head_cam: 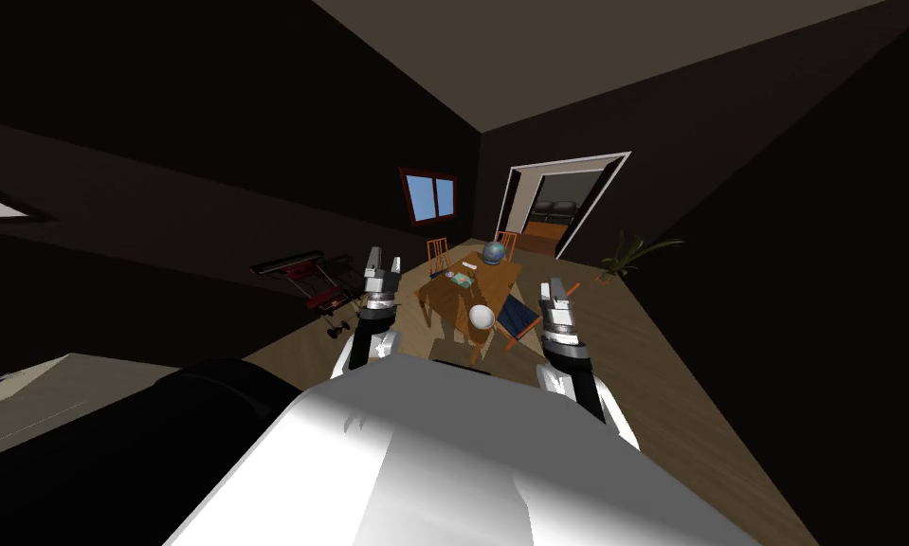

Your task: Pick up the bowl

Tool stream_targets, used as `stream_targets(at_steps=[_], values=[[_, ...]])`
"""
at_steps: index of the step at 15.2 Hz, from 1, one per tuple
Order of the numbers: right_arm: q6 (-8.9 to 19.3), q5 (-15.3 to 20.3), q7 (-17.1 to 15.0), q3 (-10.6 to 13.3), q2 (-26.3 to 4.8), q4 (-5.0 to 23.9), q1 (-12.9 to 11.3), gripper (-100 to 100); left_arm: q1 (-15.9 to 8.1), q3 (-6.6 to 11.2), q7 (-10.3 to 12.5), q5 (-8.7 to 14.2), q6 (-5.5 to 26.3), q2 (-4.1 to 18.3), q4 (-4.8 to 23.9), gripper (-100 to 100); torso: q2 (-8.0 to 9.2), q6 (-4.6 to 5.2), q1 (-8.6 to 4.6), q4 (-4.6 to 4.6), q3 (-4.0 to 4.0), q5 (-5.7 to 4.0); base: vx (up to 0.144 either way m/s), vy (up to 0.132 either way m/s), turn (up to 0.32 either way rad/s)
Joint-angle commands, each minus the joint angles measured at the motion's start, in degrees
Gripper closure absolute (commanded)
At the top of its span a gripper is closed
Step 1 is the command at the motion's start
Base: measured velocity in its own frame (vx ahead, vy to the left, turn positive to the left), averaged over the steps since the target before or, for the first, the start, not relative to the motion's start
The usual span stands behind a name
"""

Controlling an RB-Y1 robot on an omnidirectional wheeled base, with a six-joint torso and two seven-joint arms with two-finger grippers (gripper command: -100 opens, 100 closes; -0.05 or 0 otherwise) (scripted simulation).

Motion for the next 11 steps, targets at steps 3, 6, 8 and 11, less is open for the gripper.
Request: stream_targets(at_steps=[3,6,8,11], values=[[0.29,1.92,1.91,1.57,-4.84,4.36,-1.2,-100,0.0,0.0,0.0,0.0,0.0,0.0,0.0,0,-0.01,0.0,0.01,0.0,-0.01,0.0,-0.021,0.056,0.134],[0.44,2.75,2.7,2.3,-7.22,6.61,-1.66,-100,0.0,0.0,0.0,0.0,0.0,0.0,0.0,0,0.02,-0.01,0.08,0.0,0.01,0.02,-0.025,0.068,0.121],[0.61,3.65,3.53,3.07,-9.2,8.62,-2.11,-100,0.0,0.0,0.0,0.0,0.0,0.0,0.0,0,-0.03,-0.01,0.07,0.0,-0.01,0.02,-0.008,0.064,0.135],[0.99,5.6,5.29,4.74,-13.03,12.74,-2.99,-100,0.0,0.0,0.0,0.0,0.0,0.0,0.0,0,-0.05,0.0,0.09,-0.01,-0.03,0.02,-0.007,0.074,0.129]])
